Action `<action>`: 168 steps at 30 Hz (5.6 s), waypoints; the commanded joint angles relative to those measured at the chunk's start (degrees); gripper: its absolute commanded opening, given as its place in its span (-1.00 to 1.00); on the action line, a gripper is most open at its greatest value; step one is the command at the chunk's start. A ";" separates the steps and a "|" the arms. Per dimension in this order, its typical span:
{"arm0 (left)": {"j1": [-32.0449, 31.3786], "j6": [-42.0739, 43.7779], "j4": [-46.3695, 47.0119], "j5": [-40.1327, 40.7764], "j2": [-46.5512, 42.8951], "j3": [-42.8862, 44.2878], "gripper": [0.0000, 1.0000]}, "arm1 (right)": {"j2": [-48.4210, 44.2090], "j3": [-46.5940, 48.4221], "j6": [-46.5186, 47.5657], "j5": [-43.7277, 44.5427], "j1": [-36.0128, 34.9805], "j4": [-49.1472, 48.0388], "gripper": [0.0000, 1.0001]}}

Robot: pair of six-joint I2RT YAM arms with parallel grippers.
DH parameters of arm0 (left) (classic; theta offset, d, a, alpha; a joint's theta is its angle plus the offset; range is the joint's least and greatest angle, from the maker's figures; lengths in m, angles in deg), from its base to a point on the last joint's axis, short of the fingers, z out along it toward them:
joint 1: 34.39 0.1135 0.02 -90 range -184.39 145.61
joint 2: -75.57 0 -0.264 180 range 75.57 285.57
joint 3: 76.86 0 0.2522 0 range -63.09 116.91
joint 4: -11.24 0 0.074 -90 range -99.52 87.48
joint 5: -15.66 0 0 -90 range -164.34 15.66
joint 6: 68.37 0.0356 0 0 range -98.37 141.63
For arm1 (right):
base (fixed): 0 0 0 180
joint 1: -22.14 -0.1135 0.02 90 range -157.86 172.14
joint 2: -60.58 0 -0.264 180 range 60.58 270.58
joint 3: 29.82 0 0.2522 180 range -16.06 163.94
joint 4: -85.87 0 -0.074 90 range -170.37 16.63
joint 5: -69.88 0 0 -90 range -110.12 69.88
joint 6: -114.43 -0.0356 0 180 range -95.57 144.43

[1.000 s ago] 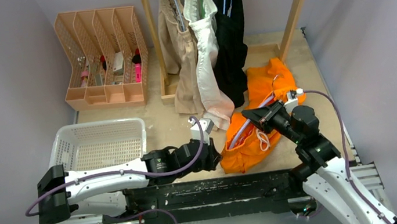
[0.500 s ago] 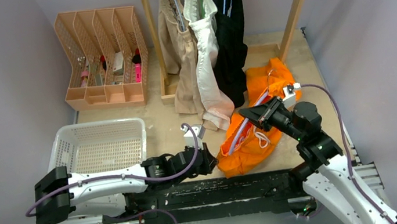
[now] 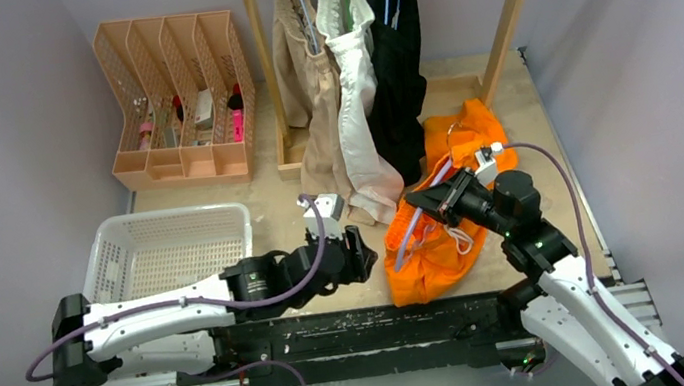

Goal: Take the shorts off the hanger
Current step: Remove the shorts from the hanger, then place the hanger on the clothes rod.

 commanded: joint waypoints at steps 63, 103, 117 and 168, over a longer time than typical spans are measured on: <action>2.16 15.62 9.84 -18.10 10.29 12.45 0.36 | -0.12 -0.09 0.58 -5.15 0.17 -5.71 -1.00; 2.11 13.09 1.82 -16.05 5.85 9.16 -1.00 | 10.37 20.24 34.02 19.88 0.17 24.03 0.45; 1.99 12.96 -0.32 -15.17 5.99 9.68 -1.00 | 15.05 24.10 35.47 33.74 0.17 24.11 -0.99; 1.68 21.91 -6.75 -5.12 7.17 30.65 -1.00 | -10.64 21.48 26.50 10.06 6.14 19.92 0.04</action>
